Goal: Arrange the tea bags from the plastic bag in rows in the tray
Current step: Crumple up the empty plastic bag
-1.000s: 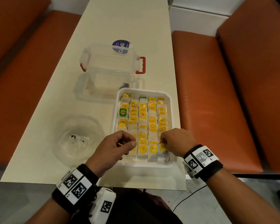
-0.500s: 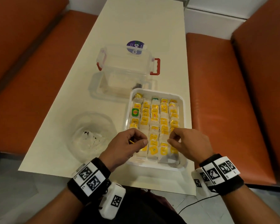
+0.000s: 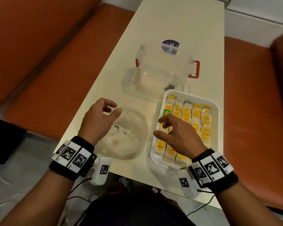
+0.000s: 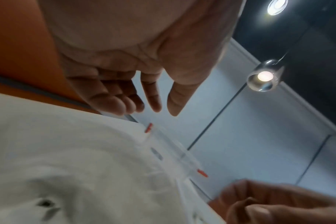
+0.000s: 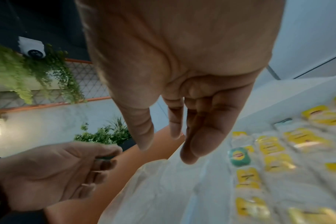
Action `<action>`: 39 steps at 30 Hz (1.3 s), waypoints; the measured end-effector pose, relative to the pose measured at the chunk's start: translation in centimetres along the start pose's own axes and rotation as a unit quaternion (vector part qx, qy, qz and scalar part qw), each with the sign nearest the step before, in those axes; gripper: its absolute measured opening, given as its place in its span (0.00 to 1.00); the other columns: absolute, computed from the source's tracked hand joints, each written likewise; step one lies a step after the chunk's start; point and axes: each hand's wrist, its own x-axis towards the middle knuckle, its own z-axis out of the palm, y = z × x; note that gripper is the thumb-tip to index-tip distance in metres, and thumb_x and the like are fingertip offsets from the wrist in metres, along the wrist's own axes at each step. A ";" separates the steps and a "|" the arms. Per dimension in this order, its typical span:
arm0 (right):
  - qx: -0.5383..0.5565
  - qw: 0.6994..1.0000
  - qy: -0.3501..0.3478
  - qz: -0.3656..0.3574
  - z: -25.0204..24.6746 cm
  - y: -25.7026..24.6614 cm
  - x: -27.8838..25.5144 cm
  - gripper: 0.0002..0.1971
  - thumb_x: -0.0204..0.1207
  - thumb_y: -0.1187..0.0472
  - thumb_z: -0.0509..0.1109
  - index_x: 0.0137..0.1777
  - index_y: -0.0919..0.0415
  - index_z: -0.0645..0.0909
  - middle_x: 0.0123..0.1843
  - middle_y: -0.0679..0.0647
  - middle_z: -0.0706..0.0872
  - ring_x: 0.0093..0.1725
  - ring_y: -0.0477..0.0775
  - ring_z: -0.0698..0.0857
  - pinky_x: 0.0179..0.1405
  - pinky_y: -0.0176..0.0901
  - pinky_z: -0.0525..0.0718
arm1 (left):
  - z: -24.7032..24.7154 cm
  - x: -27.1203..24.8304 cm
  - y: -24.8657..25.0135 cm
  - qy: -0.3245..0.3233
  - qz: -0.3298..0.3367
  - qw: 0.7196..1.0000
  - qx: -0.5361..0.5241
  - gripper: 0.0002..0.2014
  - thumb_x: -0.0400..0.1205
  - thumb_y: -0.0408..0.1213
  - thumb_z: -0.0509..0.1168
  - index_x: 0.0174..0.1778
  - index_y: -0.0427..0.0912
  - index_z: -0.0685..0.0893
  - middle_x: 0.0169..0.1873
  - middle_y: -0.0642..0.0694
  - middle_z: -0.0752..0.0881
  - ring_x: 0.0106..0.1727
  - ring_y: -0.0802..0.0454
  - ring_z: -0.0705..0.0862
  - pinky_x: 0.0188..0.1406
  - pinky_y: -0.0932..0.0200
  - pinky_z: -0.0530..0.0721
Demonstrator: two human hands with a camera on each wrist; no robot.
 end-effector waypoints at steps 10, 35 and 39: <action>-0.178 0.982 -0.042 0.035 5.5 -3.6 3.4 0.36 0.80 0.44 0.69 0.83 0.48 0.58 0.52 0.52 0.87 0.52 0.60 0.87 0.39 0.48 0.78 | -0.5 1.9 -6.1 -0.125 -0.160 0.976 0.084 0.29 0.79 0.47 0.75 0.73 0.59 0.69 0.64 0.44 0.84 0.58 0.41 0.85 0.59 0.38 0.86; -0.057 0.994 0.032 -0.086 4.8 -8.3 1.2 0.14 0.80 0.55 0.65 0.64 0.44 0.80 0.48 0.47 0.77 0.48 0.56 0.83 0.41 0.44 0.73 | -1.2 -0.3 1.1 -0.265 -0.137 0.932 -0.207 0.12 0.87 0.50 0.63 0.60 0.52 0.89 0.56 0.44 0.91 0.55 0.42 0.89 0.47 0.49 0.87; -0.018 0.996 0.040 -0.074 3.4 -9.0 1.3 0.12 0.77 0.57 0.67 0.58 0.53 0.85 0.45 0.51 0.79 0.47 0.55 0.82 0.42 0.43 0.71 | -1.2 -1.8 2.1 -0.336 -0.137 0.896 -0.258 0.21 0.84 0.63 0.54 0.68 0.62 0.82 0.61 0.51 0.90 0.61 0.40 0.89 0.54 0.41 0.90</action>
